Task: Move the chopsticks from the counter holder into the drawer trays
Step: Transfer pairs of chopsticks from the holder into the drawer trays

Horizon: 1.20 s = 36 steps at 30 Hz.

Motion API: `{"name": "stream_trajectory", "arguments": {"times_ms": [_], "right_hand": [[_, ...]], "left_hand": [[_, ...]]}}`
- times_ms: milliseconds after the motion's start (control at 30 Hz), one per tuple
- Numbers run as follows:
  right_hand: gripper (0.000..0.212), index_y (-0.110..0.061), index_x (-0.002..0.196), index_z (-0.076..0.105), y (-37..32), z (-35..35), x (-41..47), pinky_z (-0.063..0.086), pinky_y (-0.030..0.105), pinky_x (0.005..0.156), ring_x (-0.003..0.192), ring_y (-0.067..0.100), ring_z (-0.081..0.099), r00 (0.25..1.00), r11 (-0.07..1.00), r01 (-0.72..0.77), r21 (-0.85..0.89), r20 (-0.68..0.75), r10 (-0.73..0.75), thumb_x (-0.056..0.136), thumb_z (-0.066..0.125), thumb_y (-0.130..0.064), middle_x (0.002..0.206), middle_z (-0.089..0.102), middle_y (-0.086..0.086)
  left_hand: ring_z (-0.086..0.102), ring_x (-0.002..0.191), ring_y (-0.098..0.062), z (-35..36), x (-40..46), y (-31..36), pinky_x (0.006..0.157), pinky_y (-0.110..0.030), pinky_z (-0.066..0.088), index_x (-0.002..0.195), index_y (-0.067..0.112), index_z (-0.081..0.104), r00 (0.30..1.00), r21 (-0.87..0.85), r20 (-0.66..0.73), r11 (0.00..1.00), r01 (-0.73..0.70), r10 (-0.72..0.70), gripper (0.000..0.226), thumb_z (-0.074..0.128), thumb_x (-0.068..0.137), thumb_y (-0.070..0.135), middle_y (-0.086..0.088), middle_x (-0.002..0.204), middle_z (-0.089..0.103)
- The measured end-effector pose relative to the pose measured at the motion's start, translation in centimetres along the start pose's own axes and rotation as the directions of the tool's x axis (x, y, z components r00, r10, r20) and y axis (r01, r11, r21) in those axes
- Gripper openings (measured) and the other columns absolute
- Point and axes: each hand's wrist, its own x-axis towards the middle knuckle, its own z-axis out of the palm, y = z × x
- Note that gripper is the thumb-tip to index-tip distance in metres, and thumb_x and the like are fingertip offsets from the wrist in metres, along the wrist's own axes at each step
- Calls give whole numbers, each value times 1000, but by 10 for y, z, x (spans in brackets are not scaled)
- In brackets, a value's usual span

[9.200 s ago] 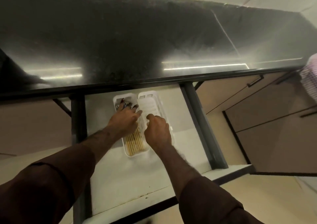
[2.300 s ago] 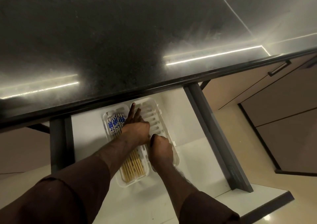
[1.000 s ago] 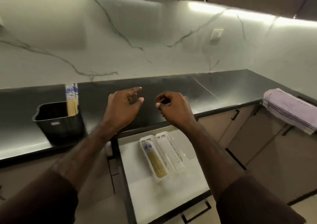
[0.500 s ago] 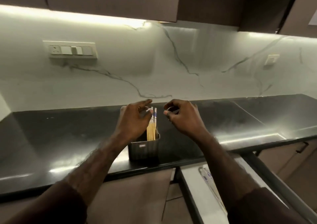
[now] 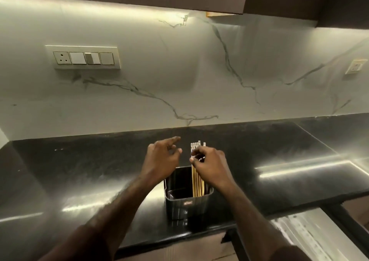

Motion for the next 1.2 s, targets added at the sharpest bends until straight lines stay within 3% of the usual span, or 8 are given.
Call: {"name": "stream_trajectory", "arguments": {"times_ms": [100, 267, 500, 633, 800, 1000, 1100, 1200], "right_hand": [[26, -21, 117, 64, 11, 17, 15, 55, 23, 86, 94, 3, 63, 999, 999, -38, 24, 22, 38, 91, 66, -23, 108, 68, -4], [30, -21, 121, 62, 22, 33, 28, 58, 28, 86, 94, 5, 66, 998, 998, -64, 28, 25, 63, 91, 65, -22, 108, 70, -3], [37, -22, 128, 58, 34, 46, 28, 58, 29, 85, 93, 6, 67, 989, 989, -144, 17, -24, 145, 92, 65, -24, 110, 70, -3], [32, -24, 122, 62, 41, 48, 23, 54, 24, 86, 95, 7, 67, 982, 985, -174, -22, -79, 171, 90, 65, -25, 108, 72, -4], [32, -27, 123, 61, 45, 51, 20, 51, 18, 82, 95, 4, 65, 975, 977, -214, -21, -70, 212, 91, 64, -24, 108, 70, -6], [38, -30, 128, 56, 47, 54, 21, 52, 23, 81, 92, 5, 64, 965, 965, -261, -12, -24, 260, 91, 62, -21, 104, 69, -7], [41, -31, 130, 54, 48, 56, 20, 55, 31, 86, 96, 10, 67, 961, 961, -277, -7, -26, 277, 91, 60, -21, 104, 70, -5], [40, -30, 131, 54, 50, 55, 18, 55, 28, 85, 95, 6, 66, 958, 958, -287, 6, -11, 287, 92, 60, -22, 105, 70, -7]], "left_hand": [[64, 110, -9, 19, 16, -20, 76, 2, 41, 133, 18, 56, 998, 1, 38, 999, 52, -52, 46, 68, 89, 16, -5, 127, 65], [61, 114, -8, 45, 34, -38, 88, -15, 47, 137, 20, 52, 991, -31, 83, 994, 105, -102, 52, 68, 88, 17, -5, 130, 63], [57, 121, -8, 70, 52, -51, 96, -15, 46, 138, 17, 51, 950, -273, 179, 914, 299, -257, 57, 71, 85, 9, -3, 135, 59], [63, 113, -7, 79, 54, -57, 85, -9, 48, 135, 16, 55, 909, -356, 235, 839, 411, -345, 54, 72, 84, 9, -4, 125, 67], [67, 103, -3, 88, 52, -62, 85, -16, 53, 130, 15, 58, 887, -391, 269, 799, 458, -377, 50, 73, 83, 7, -1, 114, 72], [70, 90, 0, 98, 55, -59, 78, -15, 54, 125, 12, 62, 888, -410, 268, 790, 456, -373, 47, 75, 80, 3, 6, 97, 75], [72, 85, -3, 102, 55, -59, 79, -20, 56, 115, 16, 68, 888, -415, 284, 789, 453, -360, 38, 75, 80, 4, 11, 86, 76], [74, 86, -9, 104, 54, -60, 81, -27, 57, 108, 18, 72, 887, -430, 294, 779, 456, -357, 32, 75, 80, 3, 4, 88, 78]]}}
